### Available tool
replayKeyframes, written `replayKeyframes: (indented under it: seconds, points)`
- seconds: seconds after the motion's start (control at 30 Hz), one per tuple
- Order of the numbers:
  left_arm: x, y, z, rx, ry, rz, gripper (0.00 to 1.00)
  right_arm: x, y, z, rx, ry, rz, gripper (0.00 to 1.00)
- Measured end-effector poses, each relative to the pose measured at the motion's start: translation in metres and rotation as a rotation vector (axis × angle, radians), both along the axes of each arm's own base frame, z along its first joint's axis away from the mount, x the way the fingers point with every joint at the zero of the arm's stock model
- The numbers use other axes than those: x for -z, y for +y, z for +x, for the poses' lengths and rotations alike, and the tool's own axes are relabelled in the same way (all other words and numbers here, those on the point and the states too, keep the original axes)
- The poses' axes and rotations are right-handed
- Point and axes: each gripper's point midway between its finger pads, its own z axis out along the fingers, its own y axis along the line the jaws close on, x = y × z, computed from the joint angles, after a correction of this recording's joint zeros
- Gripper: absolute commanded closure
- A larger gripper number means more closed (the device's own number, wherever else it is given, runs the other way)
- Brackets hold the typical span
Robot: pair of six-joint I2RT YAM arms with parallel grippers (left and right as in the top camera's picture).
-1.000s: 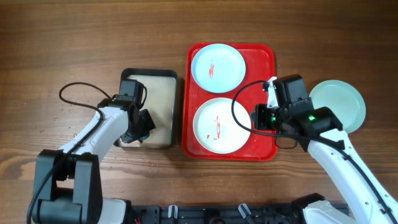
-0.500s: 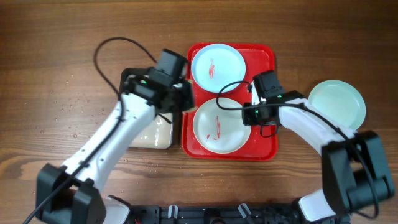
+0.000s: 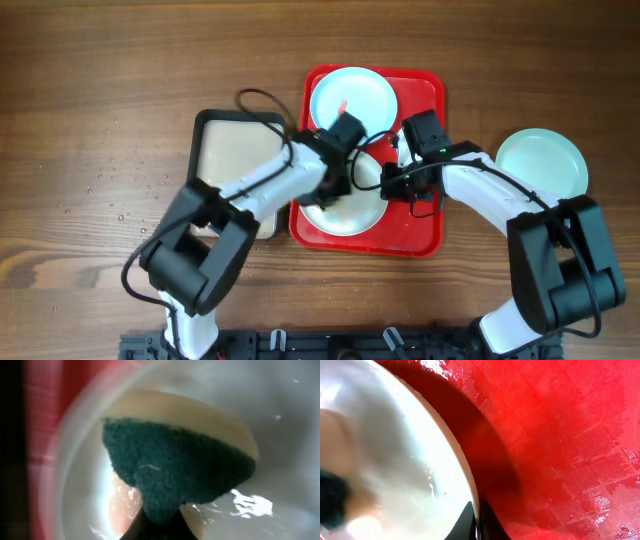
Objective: Clean dirty plates on tray and stack at the side
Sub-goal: 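Scrub the white plate with the sponge in the left gripper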
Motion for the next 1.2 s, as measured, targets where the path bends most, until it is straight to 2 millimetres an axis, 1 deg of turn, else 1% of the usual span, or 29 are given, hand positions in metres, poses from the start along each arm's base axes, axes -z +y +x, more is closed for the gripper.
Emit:
replayKeyframes:
  seconds: [0.07, 0.13, 0.17, 0.2, 0.23, 0.3, 0.33, 0.37, 0.4, 0.43, 0.47, 0.53, 0.6, 0.63, 0.7, 0.73, 0.8, 0.87, 0.93, 1.0, 1.07, 1.1, 1.13, 1.17, 1.2]
  points:
    - [0.0, 0.019, 0.006, -0.045, 0.009, 0.03, 0.96, 0.0, 0.001, 0.0, -0.001, 0.002, 0.004, 0.96]
    - [0.0, 0.019, 0.008, -0.047, 0.005, 0.028, 0.96, 0.0, 0.001, -0.001, -0.002, 0.003, 0.004, 0.96]
    - [0.001, 0.016, 0.009, -0.039, -0.002, 0.014, 0.96, 0.0, 0.0, -0.001, -0.002, 0.005, 0.003, 0.96]
    - [0.001, 0.008, 0.015, -0.025, -0.025, -0.024, 0.96, 0.0, -0.001, -0.002, 0.0, 0.008, -0.004, 0.96]
    - [-0.001, -0.011, 0.027, -0.004, -0.066, -0.127, 0.96, 0.0, -0.005, -0.001, 0.012, 0.012, -0.01, 0.96]
    - [-0.004, -0.041, 0.036, 0.036, -0.103, -0.257, 0.96, 0.0, -0.005, 0.0, 0.013, 0.012, -0.011, 0.96]
    - [-0.005, -0.068, 0.035, 0.085, -0.109, -0.352, 0.96, 0.0, -0.006, 0.0, 0.013, 0.012, -0.011, 0.95]
    - [-0.005, -0.091, 0.022, 0.138, -0.079, -0.419, 0.96, 0.0, -0.006, 0.0, 0.013, 0.012, -0.011, 0.96]
    - [-0.004, -0.1, 0.013, 0.16, -0.057, -0.442, 0.96, 0.0, -0.006, 0.0, 0.013, 0.013, -0.011, 0.96]
    - [-0.004, -0.101, 0.006, 0.167, -0.029, -0.446, 0.96, 0.0, -0.006, 0.0, 0.013, 0.013, -0.011, 0.95]
    - [-0.002, -0.097, 0.001, 0.161, 0.0, -0.425, 0.96, 0.0, -0.006, -0.001, 0.013, 0.013, -0.011, 0.96]
    - [0.0, -0.081, -0.013, 0.138, 0.074, -0.356, 0.96, 0.0, -0.002, -0.003, 0.004, 0.02, -0.004, 0.96]
    - [0.001, -0.052, -0.026, 0.094, 0.141, -0.232, 0.96, -0.001, 0.002, -0.006, -0.009, 0.025, 0.008, 0.96]
    - [0.002, -0.033, -0.026, 0.064, 0.154, -0.156, 0.96, -0.001, 0.003, -0.006, -0.011, 0.025, 0.009, 0.96]
    - [0.001, -0.004, -0.019, 0.035, 0.123, -0.021, 0.96, -0.001, 0.003, -0.006, -0.011, 0.025, 0.011, 0.96]
    - [0.001, 0.006, -0.015, 0.028, 0.103, 0.027, 0.96, -0.001, 0.003, -0.006, -0.011, 0.025, 0.011, 0.96]
    - [0.001, 0.019, -0.008, 0.02, 0.066, 0.088, 0.96, -0.001, 0.003, -0.006, -0.011, 0.025, 0.011, 0.95]
    - [0.0, 0.025, -0.004, 0.015, 0.044, 0.122, 0.96, -0.001, 0.003, -0.006, -0.011, 0.025, 0.011, 0.96]
    - [-0.002, 0.04, 0.003, -0.034, -0.004, 0.206, 0.96, -0.001, 0.004, -0.006, -0.012, 0.025, 0.016, 0.96]
    - [-0.002, 0.038, 0.011, -0.059, -0.043, 0.205, 0.96, -0.001, 0.005, -0.006, -0.013, 0.026, 0.015, 0.96]
    - [-0.001, 0.029, 0.027, -0.086, -0.099, 0.144, 0.96, 0.0, 0.003, -0.005, -0.008, 0.024, 0.007, 0.96]
    - [0.0, 0.021, 0.032, -0.094, -0.113, 0.095, 0.96, 0.0, 0.001, -0.005, -0.001, 0.028, 0.003, 0.96]
    - [-0.001, 0.007, 0.041, -0.104, -0.134, 0.007, 0.96, 0.0, -0.002, -0.005, 0.009, 0.029, -0.002, 0.96]
    - [-0.002, -0.004, 0.047, -0.105, -0.146, -0.059, 0.96, 0.0, -0.004, -0.003, 0.017, 0.029, -0.004, 0.96]
    - [-0.003, -0.02, 0.052, -0.097, -0.16, -0.139, 0.96, 0.0, -0.006, -0.003, 0.019, 0.028, -0.007, 0.96]
